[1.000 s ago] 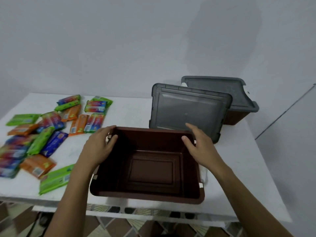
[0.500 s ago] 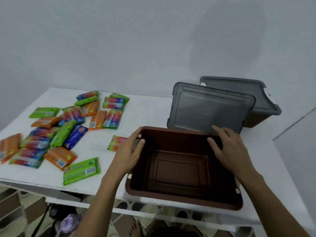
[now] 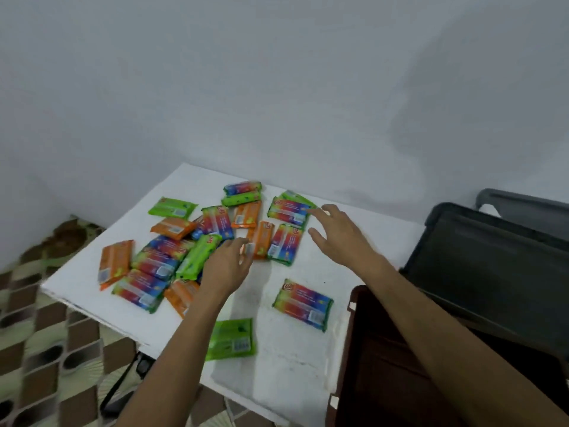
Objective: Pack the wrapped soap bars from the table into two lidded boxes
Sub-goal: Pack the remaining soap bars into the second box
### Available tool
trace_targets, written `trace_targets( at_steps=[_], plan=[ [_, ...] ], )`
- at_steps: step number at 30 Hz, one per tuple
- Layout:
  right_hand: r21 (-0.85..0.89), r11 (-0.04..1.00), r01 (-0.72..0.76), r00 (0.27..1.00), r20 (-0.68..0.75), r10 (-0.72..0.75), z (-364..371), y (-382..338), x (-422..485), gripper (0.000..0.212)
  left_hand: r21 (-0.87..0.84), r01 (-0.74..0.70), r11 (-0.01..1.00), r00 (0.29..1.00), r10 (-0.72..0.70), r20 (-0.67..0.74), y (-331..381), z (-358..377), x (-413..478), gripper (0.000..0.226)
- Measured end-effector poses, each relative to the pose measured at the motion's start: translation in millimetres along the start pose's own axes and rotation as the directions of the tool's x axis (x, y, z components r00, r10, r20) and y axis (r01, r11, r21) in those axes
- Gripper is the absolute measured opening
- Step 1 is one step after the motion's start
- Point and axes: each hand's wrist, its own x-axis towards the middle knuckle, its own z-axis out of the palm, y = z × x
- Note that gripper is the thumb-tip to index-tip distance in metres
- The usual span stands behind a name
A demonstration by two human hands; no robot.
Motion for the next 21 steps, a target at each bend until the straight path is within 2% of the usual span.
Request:
trace_targets(
  at_steps=[5,11,14,17,21],
  plan=[
    [-0.046,0.999,-0.002,0.988,0.153,0.009,40.9,5.3,75.6,0.048,0.149,-0.007,0.989,0.996,-0.006,0.091,0.1,20.1,44.1,0.037],
    [-0.141,0.988,0.063,0.944,0.329,-0.014,77.3,25.1,116.7,0.049,0.22,0.091,0.971,0.996,-0.094,0.002,7.9,42.3,65.7,0.044],
    [-0.134,0.989,0.058,0.942,0.335,-0.01,78.6,26.9,121.8,0.05,0.24,0.158,0.958,0.985,-0.17,0.033,16.1,42.4,72.2,0.055],
    [-0.181,0.98,0.087,0.945,0.328,-0.023,70.9,23.4,120.2,0.051,0.226,0.184,0.957,0.978,-0.202,0.059,21.9,41.7,76.7,0.055],
    [-0.151,0.976,0.158,0.97,0.209,-0.125,59.0,25.2,114.1,0.04,0.183,0.146,0.972,0.981,-0.166,0.098,28.2,34.9,77.6,0.052]
  ],
)
